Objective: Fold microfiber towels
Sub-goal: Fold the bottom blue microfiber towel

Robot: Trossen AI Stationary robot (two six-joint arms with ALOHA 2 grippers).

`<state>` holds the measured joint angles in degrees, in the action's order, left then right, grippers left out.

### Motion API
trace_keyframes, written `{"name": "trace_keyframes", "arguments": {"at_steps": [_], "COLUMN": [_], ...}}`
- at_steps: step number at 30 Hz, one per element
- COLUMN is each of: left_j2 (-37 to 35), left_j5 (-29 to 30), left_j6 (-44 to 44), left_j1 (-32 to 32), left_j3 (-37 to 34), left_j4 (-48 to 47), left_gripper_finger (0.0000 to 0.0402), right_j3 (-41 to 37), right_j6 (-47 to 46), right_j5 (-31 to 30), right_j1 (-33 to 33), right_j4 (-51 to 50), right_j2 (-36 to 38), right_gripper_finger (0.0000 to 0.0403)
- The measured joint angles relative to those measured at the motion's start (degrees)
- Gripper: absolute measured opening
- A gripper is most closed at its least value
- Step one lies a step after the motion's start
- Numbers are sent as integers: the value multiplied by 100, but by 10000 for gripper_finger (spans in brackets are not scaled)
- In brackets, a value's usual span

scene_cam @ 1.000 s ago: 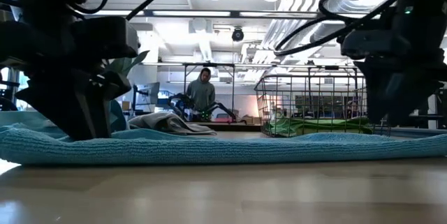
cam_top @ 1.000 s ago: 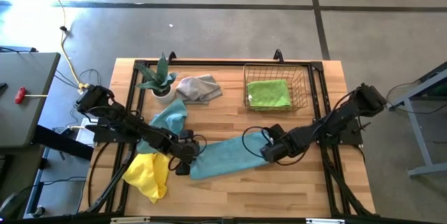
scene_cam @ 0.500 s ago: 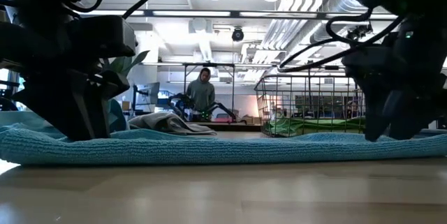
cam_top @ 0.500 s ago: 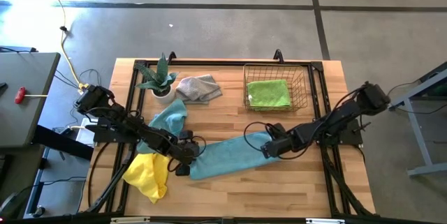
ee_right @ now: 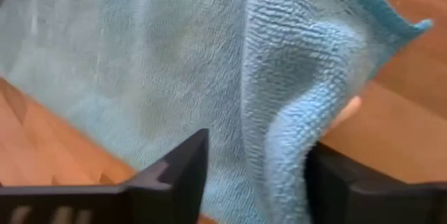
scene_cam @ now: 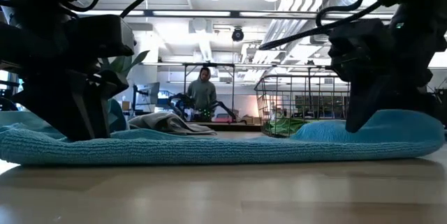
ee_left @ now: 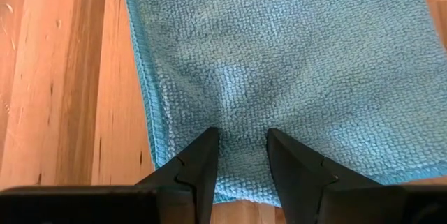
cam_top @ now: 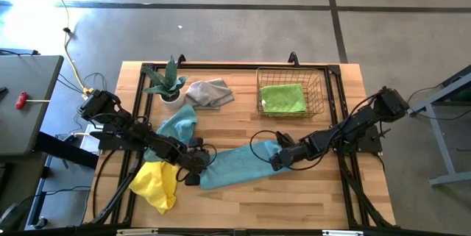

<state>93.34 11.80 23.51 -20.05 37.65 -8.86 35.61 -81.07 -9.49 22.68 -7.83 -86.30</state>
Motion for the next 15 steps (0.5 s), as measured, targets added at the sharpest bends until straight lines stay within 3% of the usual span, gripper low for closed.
{"name": "trace_keyframes", "arguments": {"at_steps": [7,12,15], "left_j2": [-49,-211,-331], "left_j5": [111,102,56], "left_j6": [3,-3,40], "left_j1": [0,6,4], "left_j3": [-11,-33,-23], "left_j4": [147,425,541], "left_gripper_finger": [117,117,117], "right_j3": [-2,0,233], "right_j6": [13,9,3], "right_j5": [-3,122,171], "right_j1": [-7,-8,-9], "right_j4": [-73,-447,-1365], "right_j2": [0,6,7], "right_gripper_finger": [18,16,4]}}
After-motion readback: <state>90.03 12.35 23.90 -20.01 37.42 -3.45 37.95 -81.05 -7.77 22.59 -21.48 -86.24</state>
